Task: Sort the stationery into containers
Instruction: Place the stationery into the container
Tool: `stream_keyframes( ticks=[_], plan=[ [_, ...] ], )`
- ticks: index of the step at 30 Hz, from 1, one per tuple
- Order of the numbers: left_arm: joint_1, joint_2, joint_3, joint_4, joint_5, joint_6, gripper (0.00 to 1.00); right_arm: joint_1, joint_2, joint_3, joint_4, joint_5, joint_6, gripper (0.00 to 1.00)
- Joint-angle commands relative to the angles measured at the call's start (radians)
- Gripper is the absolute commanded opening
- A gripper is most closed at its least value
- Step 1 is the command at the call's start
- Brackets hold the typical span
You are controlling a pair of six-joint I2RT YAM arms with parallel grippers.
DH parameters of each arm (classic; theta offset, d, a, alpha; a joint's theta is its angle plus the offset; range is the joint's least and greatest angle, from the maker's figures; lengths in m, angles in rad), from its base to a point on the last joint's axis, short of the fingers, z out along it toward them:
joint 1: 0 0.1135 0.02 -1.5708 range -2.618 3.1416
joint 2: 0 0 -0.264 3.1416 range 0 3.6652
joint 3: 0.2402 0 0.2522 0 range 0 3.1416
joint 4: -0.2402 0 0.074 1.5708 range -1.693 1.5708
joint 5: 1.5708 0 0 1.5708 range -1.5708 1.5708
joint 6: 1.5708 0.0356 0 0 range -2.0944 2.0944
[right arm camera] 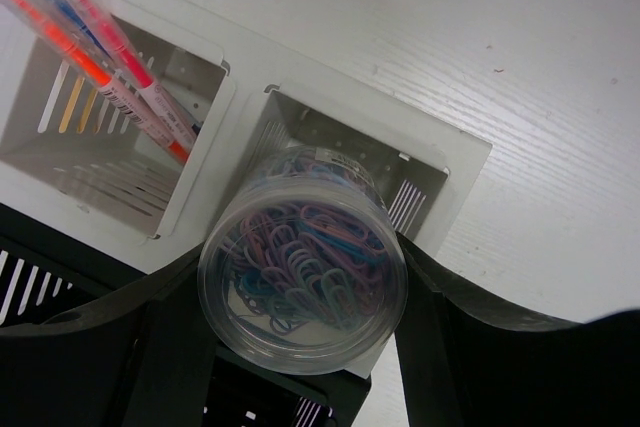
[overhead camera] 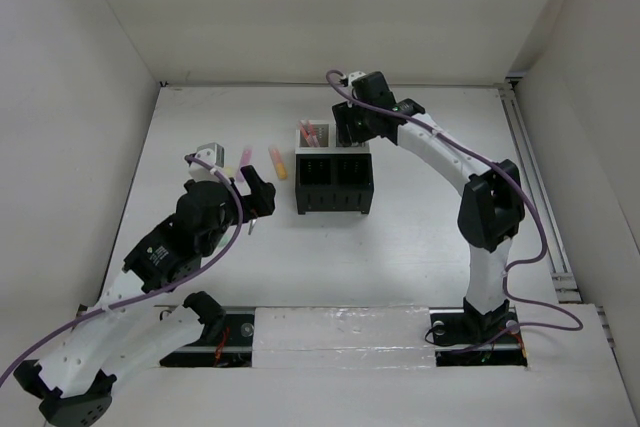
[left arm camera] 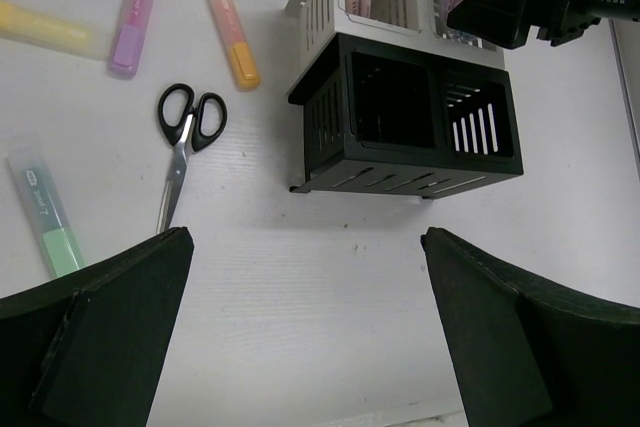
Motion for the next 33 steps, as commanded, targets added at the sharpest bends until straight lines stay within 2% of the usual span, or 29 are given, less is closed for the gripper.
stream_keyframes(
  ticks=[1,5,6,8,9,12,17,20,22,24,25,26,33],
  plan=[
    [0.005,-0.014,-0.006,0.032,0.002,0.014,1.00,0.009,-0.026,-0.002,0.024,0.013,-0.010,0.06],
    [0.005,-0.014,-0.006,0.032,0.002,0.014,1.00,0.018,-0.026,-0.002,0.024,0.023,-0.010,0.20],
    [0.005,-0.014,-0.006,0.032,0.002,0.014,1.00,0.018,-0.026,-0.002,0.024,0.033,-0.010,0.30],
    [0.005,-0.014,-0.006,0.032,0.002,0.014,1.00,0.018,-0.026,-0.002,0.015,0.033,-0.010,0.37],
    [0.005,-0.014,-0.006,0.032,0.002,0.014,1.00,0.018,-0.035,-0.002,0.015,0.043,-0.010,0.46],
    [0.005,-0.014,-0.006,0.032,0.002,0.014,1.00,0.018,-0.044,-0.002,0.015,0.043,-0.010,0.58],
    [0.005,-0.014,-0.006,0.032,0.002,0.014,1.00,0.018,-0.055,-0.002,0.015,0.061,-0.010,0.65],
    [0.005,-0.014,-0.006,0.032,0.012,0.014,1.00,0.018,-0.055,-0.002,0.015,0.061,-0.010,0.70],
    [0.005,-0.014,-0.006,0.032,0.012,0.014,1.00,0.018,-0.055,-0.002,0.015,0.061,-0.010,0.79],
    [0.005,-0.014,-0.006,0.032,0.012,0.014,1.00,0.018,-0.055,0.009,0.015,0.061,-0.010,0.81],
    [0.005,-0.014,-0.006,0.032,0.012,0.014,1.00,0.018,-0.055,0.009,0.015,0.061,-0.010,0.89],
    [0.005,-0.014,-0.006,0.032,0.012,0.014,1.00,0.018,-0.055,0.009,0.015,0.061,-0.010,0.93],
    [0.005,-0.014,-0.006,0.032,0.012,0.014,1.00,0.028,-0.098,0.009,0.037,0.046,-0.010,0.94]
  ],
)
